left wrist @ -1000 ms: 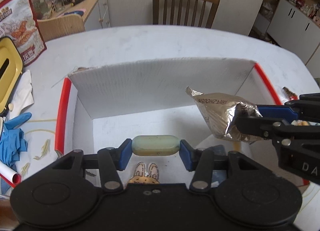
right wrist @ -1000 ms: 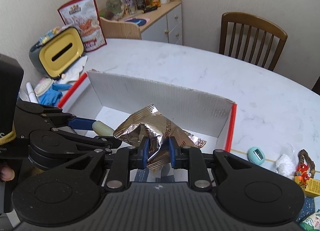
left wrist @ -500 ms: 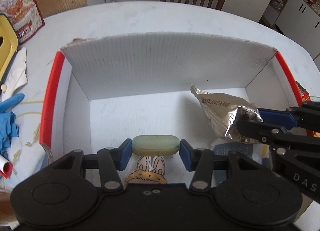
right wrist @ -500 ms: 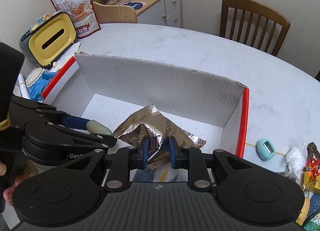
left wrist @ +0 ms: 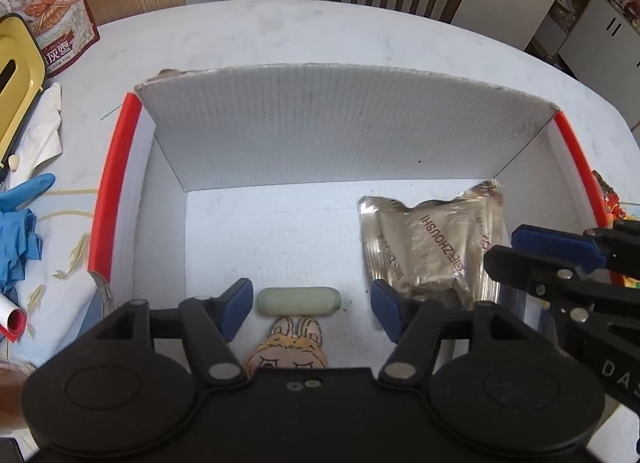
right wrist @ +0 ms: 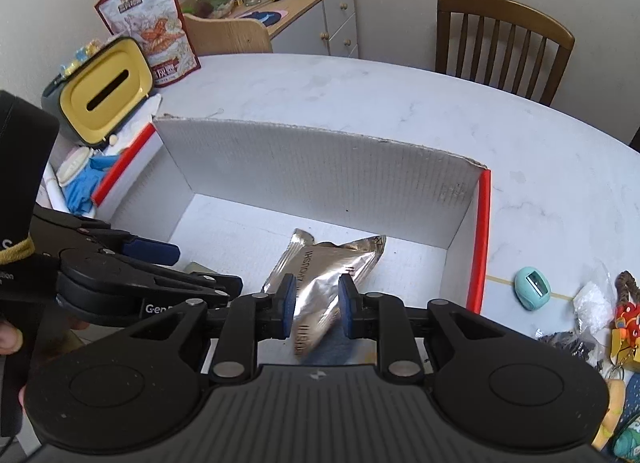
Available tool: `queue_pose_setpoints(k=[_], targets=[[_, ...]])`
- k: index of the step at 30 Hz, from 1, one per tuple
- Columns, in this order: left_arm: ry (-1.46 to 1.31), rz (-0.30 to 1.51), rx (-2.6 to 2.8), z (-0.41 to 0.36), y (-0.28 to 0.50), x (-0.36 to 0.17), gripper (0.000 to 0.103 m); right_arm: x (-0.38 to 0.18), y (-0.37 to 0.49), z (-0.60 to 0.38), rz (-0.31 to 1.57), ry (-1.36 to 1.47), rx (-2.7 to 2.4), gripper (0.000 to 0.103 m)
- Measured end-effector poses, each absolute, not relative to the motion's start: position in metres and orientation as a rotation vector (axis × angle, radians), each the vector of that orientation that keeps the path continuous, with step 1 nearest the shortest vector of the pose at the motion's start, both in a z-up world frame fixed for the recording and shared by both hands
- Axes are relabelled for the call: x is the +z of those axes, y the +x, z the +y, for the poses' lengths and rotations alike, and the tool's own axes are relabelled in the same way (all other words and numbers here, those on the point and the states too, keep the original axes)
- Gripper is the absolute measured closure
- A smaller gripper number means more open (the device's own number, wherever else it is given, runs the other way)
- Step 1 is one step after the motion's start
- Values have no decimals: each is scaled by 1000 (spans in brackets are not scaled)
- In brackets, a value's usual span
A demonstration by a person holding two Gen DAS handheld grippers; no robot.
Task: Organize objects
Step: 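Open the right tool to drop the foil packet while the left tool releases the soap, then move both tools back from the box toward the remaining items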
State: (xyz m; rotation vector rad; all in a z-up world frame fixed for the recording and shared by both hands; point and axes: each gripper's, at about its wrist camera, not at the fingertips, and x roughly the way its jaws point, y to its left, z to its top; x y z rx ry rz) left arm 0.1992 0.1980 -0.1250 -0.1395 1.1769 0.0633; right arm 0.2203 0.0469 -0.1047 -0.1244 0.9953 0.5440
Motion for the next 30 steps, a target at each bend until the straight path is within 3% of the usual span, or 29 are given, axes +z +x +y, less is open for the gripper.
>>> queue_pose_setpoints(k=[9, 12, 23, 25, 27, 30], targets=[[-113, 1105, 62, 185, 184, -98, 30, -83, 203, 35, 962, -93, 551, 80], [-109, 1075, 63, 185, 176, -88, 26, -74, 194, 27, 946, -75, 554, 74], [-124, 993, 44, 170, 146, -56, 25, -46, 166, 0, 886, -22, 553, 73], [-132, 973, 33, 166, 140, -51, 24, -42, 161, -6, 878, -15, 550, 70], [-135, 953, 21, 160, 136, -44, 24, -37, 155, -13, 862, -10, 543, 56], [-130, 920, 4, 151, 130, -34, 23, -30, 147, -24, 840, 2, 542, 53]])
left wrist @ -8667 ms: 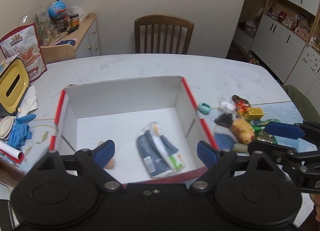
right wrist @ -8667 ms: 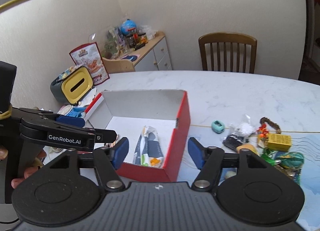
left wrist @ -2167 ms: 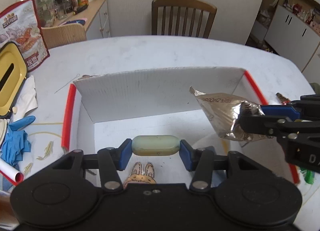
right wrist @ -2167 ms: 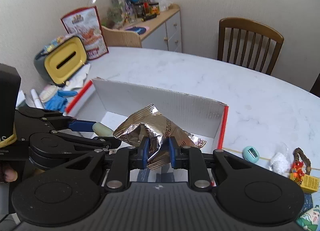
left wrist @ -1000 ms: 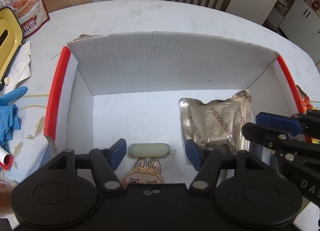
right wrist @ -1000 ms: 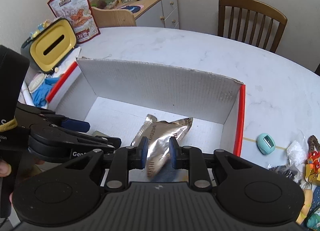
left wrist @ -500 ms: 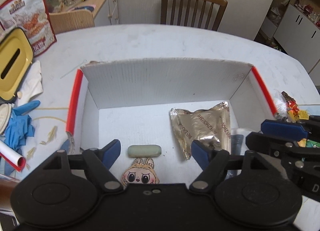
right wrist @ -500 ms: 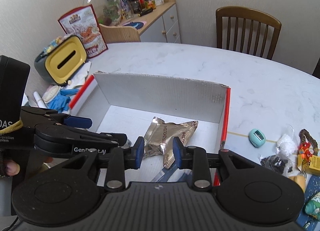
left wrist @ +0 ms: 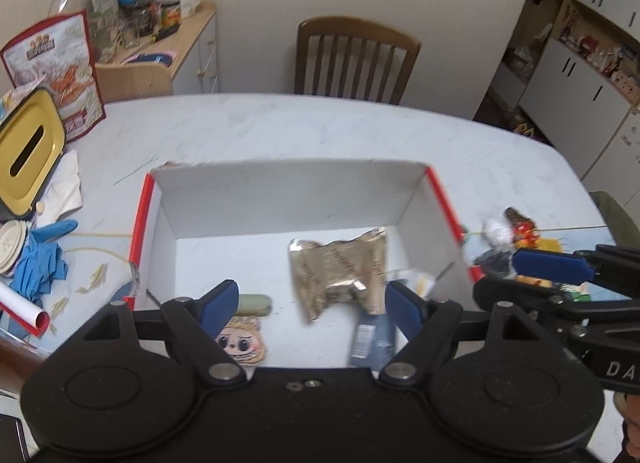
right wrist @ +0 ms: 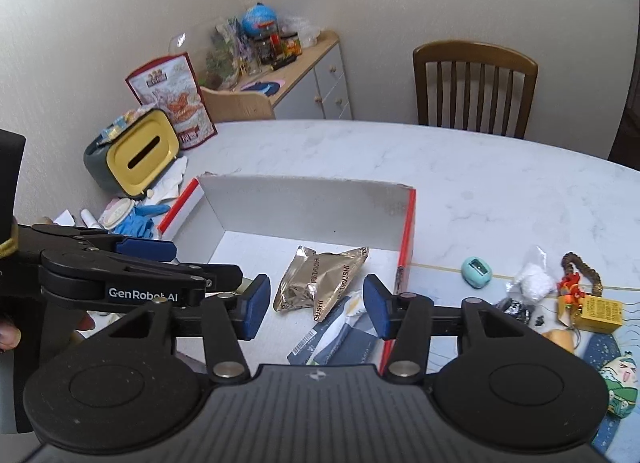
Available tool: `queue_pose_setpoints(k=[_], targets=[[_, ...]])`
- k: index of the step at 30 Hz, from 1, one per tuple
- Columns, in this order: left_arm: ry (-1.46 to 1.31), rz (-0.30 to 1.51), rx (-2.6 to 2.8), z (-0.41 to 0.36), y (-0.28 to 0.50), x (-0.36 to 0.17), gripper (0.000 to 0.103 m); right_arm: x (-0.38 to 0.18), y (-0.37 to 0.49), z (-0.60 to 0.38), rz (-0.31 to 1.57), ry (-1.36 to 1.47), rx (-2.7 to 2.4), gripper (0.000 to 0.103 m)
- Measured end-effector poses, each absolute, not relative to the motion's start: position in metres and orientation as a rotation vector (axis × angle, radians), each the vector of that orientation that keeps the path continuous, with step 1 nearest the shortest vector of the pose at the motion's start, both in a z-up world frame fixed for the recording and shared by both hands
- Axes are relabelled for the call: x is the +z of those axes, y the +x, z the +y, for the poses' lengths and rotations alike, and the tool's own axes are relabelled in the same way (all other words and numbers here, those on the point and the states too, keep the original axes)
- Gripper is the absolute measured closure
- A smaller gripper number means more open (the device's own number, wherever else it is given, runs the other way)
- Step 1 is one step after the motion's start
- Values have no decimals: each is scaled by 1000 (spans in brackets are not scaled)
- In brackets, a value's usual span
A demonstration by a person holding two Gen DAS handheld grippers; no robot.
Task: Organize objects
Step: 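Move both tools back from the box toward the remaining items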
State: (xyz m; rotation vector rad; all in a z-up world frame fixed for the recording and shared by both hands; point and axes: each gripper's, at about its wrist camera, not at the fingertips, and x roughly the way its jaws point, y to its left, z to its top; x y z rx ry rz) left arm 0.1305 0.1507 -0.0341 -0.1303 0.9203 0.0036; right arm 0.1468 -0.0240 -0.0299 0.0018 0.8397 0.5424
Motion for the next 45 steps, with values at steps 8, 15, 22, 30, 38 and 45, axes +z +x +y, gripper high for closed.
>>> queue_pose_setpoints(k=[8, 15, 22, 30, 38, 45], targets=[[-110, 852, -32, 119, 117, -12, 19, -11, 128, -52, 795, 32, 557, 51], [-102, 818, -41, 91, 108, -3, 17, -1, 115, -85, 761, 55, 555, 43], [-82, 806, -51, 62, 103, 0, 11, 1, 106, -127, 747, 67, 536, 36], [-63, 800, -87, 21, 104, -4, 3, -7, 104, -179, 759, 79, 489, 34], [-59, 801, -126, -16, 107, -13, 1, -16, 108, -222, 763, 85, 467, 24], [-70, 814, -130, -39, 116, -24, 1, -27, 111, -256, 758, 77, 464, 18]])
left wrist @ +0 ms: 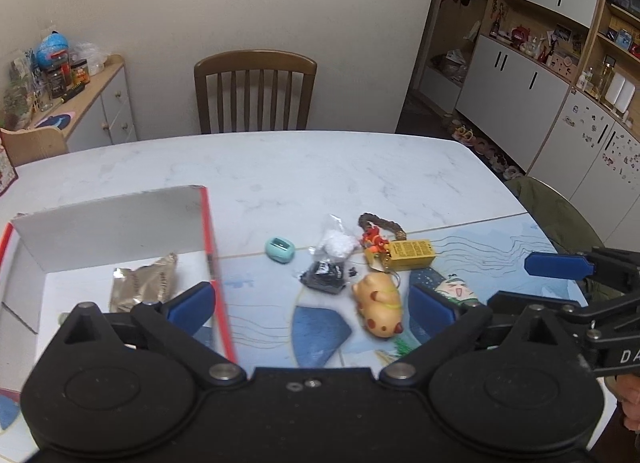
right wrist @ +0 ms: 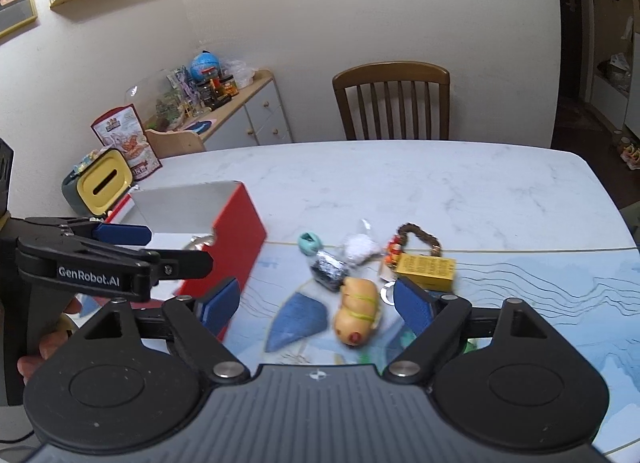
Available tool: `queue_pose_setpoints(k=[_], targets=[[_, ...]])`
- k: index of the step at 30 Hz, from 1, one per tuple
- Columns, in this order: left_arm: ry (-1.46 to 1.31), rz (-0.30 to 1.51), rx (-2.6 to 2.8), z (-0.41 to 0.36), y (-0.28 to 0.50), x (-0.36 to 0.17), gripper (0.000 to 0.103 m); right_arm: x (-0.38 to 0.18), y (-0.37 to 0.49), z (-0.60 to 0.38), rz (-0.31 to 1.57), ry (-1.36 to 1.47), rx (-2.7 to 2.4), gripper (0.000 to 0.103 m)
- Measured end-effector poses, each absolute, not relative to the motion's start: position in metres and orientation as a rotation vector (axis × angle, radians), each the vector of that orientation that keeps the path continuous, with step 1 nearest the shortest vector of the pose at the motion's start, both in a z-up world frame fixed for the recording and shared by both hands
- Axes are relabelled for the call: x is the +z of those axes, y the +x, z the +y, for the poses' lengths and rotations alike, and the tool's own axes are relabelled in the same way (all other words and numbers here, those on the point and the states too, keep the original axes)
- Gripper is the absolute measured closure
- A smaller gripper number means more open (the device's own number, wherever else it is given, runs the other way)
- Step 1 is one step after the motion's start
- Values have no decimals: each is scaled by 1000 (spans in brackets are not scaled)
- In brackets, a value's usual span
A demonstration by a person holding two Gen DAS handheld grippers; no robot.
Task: Organize objects
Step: 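Move both tools back from the box toward the remaining items, then grasp the green cartoon plush with the right tool while the left tool grasps the yellow squishy toy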
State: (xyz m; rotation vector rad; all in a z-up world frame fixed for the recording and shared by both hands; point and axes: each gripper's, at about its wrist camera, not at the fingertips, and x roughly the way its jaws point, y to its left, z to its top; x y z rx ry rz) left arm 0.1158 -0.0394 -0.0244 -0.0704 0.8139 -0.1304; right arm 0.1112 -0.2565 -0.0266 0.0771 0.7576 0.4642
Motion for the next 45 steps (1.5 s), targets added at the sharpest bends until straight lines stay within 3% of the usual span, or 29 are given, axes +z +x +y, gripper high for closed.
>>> queue_pose_setpoints(k=[22, 45], targets=[[-122, 931, -90, -105, 176, -93, 1, -104, 157, -329, 893, -21, 421, 16], [-60, 1018, -54, -137, 216, -150, 1, -162, 197, -310, 974, -77, 507, 16]])
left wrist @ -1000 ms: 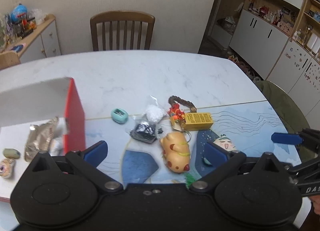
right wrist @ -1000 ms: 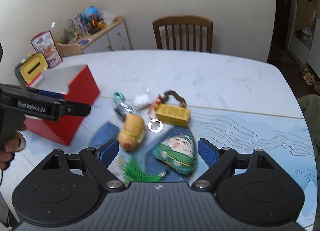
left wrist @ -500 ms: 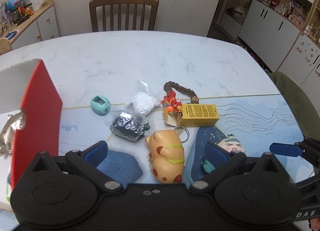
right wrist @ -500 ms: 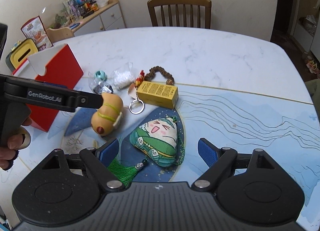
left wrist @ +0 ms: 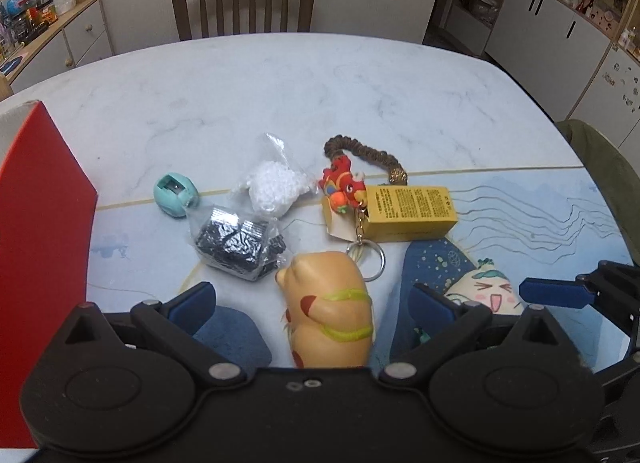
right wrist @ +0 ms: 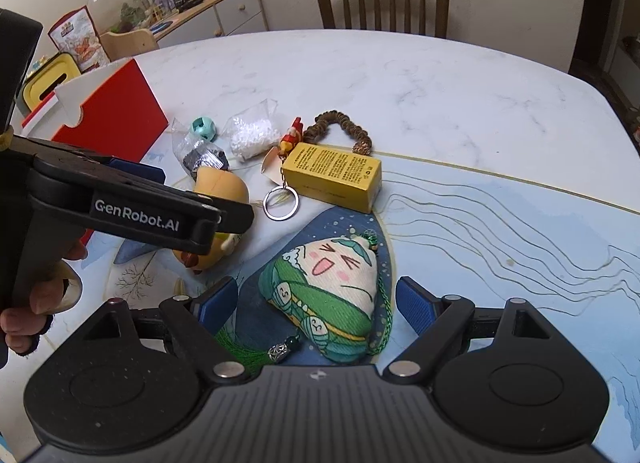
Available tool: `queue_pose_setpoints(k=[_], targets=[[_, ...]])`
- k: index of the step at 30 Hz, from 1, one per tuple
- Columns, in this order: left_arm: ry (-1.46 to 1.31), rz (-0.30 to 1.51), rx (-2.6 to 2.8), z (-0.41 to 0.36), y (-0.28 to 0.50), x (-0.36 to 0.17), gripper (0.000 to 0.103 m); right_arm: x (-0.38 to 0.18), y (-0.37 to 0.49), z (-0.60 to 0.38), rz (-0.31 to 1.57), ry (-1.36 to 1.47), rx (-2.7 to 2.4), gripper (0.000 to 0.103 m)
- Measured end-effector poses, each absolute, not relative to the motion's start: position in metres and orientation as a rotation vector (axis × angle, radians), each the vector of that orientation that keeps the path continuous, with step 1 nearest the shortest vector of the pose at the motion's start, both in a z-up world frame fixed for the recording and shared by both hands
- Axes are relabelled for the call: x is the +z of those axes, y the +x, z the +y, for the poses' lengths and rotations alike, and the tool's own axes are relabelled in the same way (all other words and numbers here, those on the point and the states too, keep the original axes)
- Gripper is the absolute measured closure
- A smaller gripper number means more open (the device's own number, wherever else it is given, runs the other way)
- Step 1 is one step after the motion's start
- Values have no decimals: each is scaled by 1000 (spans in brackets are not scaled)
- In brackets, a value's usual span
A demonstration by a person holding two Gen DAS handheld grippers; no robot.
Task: Organize objects
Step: 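Grasp the green cartoon plush with the right tool while the left tool grasps the yellow squishy toy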
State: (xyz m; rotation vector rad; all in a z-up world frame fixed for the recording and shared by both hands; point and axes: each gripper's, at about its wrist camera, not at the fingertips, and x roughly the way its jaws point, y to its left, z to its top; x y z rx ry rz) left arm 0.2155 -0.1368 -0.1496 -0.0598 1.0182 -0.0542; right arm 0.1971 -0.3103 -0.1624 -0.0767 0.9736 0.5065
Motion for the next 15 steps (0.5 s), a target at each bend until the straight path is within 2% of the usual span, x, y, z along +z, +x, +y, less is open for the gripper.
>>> queue_pose_setpoints(k=[5, 7, 15], targets=[[-51, 1038, -47, -136, 217, -158, 5, -171, 202, -307, 989, -86, 509, 17], [-44, 1041, -48, -136, 216, -160, 10, -172, 203, -306, 987, -85, 514, 18], [-52, 1051, -69, -136, 212, -164, 27, -174, 203, -302, 985, -94, 519, 36]])
